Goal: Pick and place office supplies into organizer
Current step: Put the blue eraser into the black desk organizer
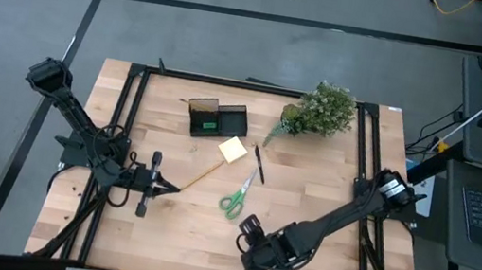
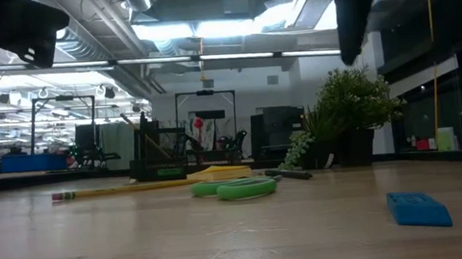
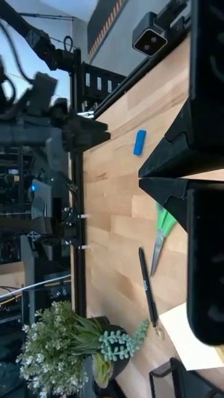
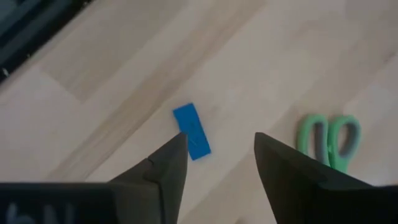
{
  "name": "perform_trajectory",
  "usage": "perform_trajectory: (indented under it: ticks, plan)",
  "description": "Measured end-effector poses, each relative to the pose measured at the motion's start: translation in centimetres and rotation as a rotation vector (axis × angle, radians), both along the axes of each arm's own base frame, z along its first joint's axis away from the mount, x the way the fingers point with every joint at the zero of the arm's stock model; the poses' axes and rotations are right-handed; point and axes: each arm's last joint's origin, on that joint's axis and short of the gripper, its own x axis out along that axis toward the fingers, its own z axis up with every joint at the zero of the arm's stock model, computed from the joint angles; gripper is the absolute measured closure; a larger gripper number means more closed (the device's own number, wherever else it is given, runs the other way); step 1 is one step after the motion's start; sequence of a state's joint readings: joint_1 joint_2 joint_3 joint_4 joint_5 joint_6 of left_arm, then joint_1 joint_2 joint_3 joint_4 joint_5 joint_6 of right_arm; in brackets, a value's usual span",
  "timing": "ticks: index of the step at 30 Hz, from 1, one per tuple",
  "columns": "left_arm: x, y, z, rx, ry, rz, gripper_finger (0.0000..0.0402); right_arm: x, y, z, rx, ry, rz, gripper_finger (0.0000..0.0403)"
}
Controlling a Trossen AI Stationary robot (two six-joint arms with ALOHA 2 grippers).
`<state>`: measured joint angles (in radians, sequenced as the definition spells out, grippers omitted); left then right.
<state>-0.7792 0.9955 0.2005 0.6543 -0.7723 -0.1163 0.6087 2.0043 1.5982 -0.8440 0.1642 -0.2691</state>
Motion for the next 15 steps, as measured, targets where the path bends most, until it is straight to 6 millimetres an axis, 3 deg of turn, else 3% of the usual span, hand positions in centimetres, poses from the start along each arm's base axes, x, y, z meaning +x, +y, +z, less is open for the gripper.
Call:
perform_trajectory:
  ticks: [8, 15]
  plan:
    - [0.0, 0.0, 0.0, -0.064, 0.000, 0.007, 0.0396, 0.6, 0.4, -3.4, -0.078, 0.065, 0.051, 0.0217]
    - [0.0, 0.0, 0.0, -0.083, 0.000, 0.009, 0.0398, 0.8, 0.6, -4.8, -0.103, 0.095, 0.073, 0.0217]
